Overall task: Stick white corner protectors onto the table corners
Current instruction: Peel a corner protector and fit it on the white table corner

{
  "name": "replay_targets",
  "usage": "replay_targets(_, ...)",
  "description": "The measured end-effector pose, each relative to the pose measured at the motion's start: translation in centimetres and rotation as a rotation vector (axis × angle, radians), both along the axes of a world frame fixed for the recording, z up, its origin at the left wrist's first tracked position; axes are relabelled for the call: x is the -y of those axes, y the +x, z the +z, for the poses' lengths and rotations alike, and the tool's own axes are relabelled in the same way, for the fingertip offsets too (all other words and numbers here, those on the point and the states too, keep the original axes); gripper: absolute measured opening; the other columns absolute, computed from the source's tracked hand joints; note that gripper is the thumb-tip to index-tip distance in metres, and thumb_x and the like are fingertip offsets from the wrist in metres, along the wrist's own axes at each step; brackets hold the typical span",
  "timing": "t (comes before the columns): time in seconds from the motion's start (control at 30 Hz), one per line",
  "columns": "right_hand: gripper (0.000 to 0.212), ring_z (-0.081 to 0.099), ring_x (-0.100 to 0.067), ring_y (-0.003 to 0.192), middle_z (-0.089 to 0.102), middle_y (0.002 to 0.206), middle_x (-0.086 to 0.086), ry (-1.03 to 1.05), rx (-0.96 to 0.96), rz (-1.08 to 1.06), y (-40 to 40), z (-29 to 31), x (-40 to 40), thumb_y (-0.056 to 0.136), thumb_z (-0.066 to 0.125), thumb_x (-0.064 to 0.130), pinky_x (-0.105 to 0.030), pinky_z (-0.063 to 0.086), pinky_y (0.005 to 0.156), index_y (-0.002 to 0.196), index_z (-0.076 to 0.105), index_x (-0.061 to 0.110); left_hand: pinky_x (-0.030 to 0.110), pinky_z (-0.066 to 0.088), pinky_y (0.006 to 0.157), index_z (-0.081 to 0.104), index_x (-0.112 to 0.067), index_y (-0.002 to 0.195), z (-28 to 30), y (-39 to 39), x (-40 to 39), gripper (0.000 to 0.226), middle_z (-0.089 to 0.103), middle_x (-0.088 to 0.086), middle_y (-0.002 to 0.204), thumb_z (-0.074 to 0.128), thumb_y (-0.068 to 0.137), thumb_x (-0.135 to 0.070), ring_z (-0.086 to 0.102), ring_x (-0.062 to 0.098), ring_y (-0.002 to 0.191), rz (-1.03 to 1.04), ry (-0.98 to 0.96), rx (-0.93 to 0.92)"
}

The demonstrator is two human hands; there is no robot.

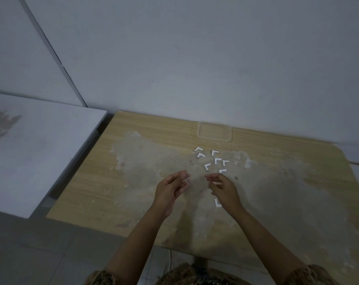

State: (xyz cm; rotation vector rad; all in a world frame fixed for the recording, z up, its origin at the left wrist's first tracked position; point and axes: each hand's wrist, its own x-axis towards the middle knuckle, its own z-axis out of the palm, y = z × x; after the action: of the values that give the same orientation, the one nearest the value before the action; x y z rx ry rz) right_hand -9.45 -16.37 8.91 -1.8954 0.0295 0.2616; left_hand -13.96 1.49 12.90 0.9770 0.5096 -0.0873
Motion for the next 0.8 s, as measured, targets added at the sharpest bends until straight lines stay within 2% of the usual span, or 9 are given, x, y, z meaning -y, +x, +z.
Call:
replay_targets(0.1,0.024,0.066,-0.003,0.092,0.069,0.107,0.014,0.033,0.111,0.134,-1.4,3.0,-2.3,0.089,0.065,0.012,-0.02,0.054,0.079,0.11,0.068,0.023,0.021,0.057,0.075,0.066,-0.006,0.11,0.4,-0.8,-0.9,0.023,0.071,0.013,0.106,0.061,0.087,-0.006,0.069,0.019,0.093,0.001,-0.009,0.032)
replay_targets(0.17,0.028,0.066,0.001,0.09,0.068,0.109,0.014,0.052,0.125,0.212,-2.2,4.4,-3.5,0.087,0.069,0.019,-0.016,0.053,0.078,0.115,0.068,0.023,0.021,0.057,0.077,0.064,-0.005,0.115,0.8,-1.5,-1.4,0.027,0.071,0.012,0.104,0.06,0.087,-0.005,0.069,0.019,0.093,-0.001,-0.023,0.05)
replay_targets(0.27,0.031,0.068,-0.005,0.089,0.069,0.109,0.013,0.096,0.126,0.243,-3.3,5.6,-5.2,0.082,0.074,0.026,-0.024,0.057,0.079,0.113,0.068,0.025,0.021,0.057,0.079,0.063,-0.003,0.116,1.3,-2.7,-2.2,0.029,0.07,0.013,0.108,0.061,0.088,-0.007,0.069,0.018,0.095,0.022,-0.023,0.074)
replay_targets(0.4,0.038,0.068,-0.005,0.084,0.068,0.104,0.01,0.145,0.123,0.291,-4.8,6.3,-6.5,0.079,0.077,0.028,-0.018,0.055,0.073,0.116,0.066,0.029,0.017,0.056,0.075,0.065,-0.004,0.111,2.1,-5.1,-3.2,0.023,0.072,0.008,0.101,0.057,0.091,-0.008,0.07,0.012,0.089,0.081,-0.023,0.091)
replay_targets(0.63,0.039,0.067,-0.006,0.08,0.067,0.102,0.01,0.113,0.171,0.446,-7.0,7.0,-7.9,0.077,0.079,0.03,-0.026,0.057,0.071,0.114,0.067,0.032,0.016,0.055,0.07,0.069,-0.009,0.1,3.3,-9.7,-3.7,0.016,0.075,0.005,0.089,0.056,0.091,-0.009,0.071,0.01,0.082,0.23,-0.001,0.096)
replay_targets(0.8,0.036,0.065,-0.005,0.084,0.066,0.103,0.013,0.127,0.217,0.546,-8.8,7.1,-8.3,0.077,0.078,0.035,-0.03,0.057,0.071,0.112,0.066,0.035,0.014,0.054,0.069,0.069,-0.009,0.102,3.3,-12.7,-3.4,0.017,0.075,0.005,0.091,0.056,0.092,-0.009,0.071,0.009,0.085,0.315,0.025,0.112)
